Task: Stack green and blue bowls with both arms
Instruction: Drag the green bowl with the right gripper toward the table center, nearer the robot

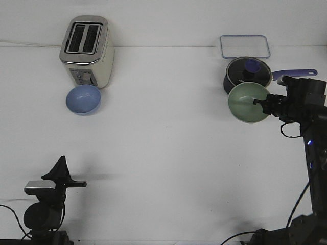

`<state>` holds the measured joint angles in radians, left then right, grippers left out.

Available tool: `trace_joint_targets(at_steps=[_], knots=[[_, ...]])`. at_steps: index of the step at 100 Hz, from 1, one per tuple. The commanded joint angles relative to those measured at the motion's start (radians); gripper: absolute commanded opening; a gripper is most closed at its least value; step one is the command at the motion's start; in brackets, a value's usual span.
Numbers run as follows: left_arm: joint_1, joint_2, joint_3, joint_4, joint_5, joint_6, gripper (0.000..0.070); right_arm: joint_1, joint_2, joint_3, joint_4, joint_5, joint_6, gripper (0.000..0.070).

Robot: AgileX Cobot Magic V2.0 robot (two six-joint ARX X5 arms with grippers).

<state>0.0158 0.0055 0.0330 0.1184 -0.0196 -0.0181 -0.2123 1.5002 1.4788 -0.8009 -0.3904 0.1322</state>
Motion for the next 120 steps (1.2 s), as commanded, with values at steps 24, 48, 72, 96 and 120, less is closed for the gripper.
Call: trace_joint_targets(at_steps=[24,48,72,96,120], knots=[[0.0,-0.001,-0.019,0.011,0.002,-0.004,0.0014,0.243,-0.161,-0.112,-0.061,-0.029,0.006,0.0],[0.0,-0.001,-0.019,0.011,0.002,-0.004,0.0014,0.537,-0.192,-0.347,0.079,-0.031,0.122,0.0],[0.0,-0.001,-0.019,0.011,0.002,-0.004,0.0014,0.724,-0.154,-0.534,0.292,-0.027,0.251,0.0],[0.0,-0.001,-0.019,0.011,0.002,-0.004,0.0014,0.793,-0.082,-0.602,0.345,0.002,0.266,0.0],[0.0,-0.001,-0.019,0.011,0.002,-0.004,0.0014,0.809,-0.005,-0.602,0.36,0.002,0.254,0.0]])
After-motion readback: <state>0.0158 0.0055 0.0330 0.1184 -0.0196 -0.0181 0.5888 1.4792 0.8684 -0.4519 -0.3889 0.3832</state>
